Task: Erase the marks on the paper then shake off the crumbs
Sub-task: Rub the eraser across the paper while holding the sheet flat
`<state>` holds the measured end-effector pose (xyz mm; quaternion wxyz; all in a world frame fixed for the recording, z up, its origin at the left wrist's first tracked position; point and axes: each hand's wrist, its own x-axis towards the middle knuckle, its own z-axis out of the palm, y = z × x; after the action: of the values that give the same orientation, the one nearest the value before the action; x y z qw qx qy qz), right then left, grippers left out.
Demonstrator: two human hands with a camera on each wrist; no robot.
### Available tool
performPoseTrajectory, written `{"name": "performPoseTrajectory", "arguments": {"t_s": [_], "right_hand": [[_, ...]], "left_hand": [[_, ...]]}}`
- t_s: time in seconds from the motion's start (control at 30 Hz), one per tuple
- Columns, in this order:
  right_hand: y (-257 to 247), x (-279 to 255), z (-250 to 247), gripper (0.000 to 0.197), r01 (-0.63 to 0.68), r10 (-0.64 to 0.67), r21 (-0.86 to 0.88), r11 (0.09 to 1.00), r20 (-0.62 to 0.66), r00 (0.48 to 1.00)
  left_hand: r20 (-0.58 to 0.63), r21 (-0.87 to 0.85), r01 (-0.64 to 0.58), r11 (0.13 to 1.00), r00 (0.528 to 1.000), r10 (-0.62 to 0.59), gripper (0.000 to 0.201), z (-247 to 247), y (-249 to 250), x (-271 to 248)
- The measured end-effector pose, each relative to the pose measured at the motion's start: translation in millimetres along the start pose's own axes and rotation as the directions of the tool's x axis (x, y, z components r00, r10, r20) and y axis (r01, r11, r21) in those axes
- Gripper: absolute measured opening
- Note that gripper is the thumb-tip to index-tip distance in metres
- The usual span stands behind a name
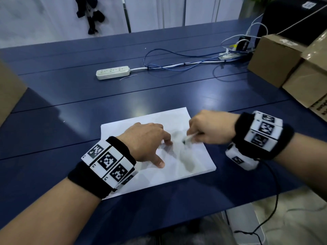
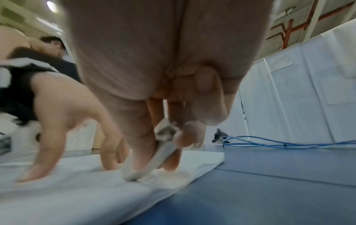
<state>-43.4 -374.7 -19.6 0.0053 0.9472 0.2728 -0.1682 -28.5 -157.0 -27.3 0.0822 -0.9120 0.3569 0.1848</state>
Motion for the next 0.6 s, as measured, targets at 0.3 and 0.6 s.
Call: {"name": "performPoseTrajectory", "arguments": {"t_s": [0.3, 0.6], "right_hand": [[-18.3, -23.6, 5.4, 0.020, 0.198, -0.200, 0.030, 0.980, 0.133, 0.971], [-6.7, -9.5, 2.0, 0.041, 0.074, -0.073, -0.083, 0.994, 0.014, 0.997]], "left_hand": [[0.004, -0.004, 0.010, 1.000, 1.000, -0.010, 0.061, 0.7, -1.2, 1.0], [0.002, -0.010, 0.016, 1.000, 1.000, -0.016, 0.064, -0.1, -0.9, 0.4]]}}
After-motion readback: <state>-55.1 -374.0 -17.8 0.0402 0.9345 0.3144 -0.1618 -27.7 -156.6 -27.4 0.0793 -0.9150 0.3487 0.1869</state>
